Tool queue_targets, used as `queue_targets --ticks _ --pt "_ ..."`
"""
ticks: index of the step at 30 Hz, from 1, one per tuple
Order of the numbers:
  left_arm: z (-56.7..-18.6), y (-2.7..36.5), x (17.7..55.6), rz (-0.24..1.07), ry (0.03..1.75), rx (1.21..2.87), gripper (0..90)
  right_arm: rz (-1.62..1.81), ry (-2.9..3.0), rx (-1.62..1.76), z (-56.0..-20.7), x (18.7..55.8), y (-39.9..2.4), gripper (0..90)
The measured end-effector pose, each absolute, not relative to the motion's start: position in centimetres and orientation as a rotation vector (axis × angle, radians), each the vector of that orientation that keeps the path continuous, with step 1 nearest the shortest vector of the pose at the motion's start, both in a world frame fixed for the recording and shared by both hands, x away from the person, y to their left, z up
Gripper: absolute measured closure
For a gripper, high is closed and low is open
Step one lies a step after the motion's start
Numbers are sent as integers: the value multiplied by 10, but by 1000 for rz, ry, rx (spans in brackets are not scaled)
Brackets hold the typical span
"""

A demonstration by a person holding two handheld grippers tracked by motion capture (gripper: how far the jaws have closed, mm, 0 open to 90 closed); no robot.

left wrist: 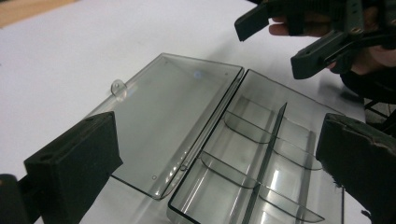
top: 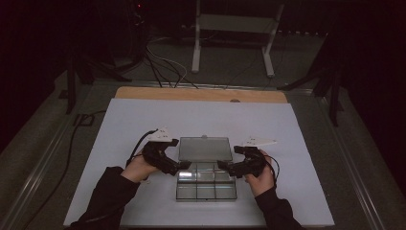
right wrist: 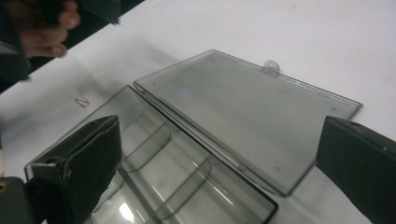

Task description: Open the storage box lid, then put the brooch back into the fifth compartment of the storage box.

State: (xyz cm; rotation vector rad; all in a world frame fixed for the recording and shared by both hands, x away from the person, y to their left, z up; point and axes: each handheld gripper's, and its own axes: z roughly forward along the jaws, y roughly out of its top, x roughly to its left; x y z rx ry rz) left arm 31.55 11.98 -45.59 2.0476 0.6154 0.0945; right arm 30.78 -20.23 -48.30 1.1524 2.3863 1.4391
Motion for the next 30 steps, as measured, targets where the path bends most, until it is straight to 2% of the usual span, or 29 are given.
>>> queue_targets --ticks 17,30 --pt "-435 156 305 176 627 1994 7 1501 2355 1136 -478 289 -219 6" --pt "-439 180 294 176 646 1949 9 1523 2335 1163 -482 281 -234 7"
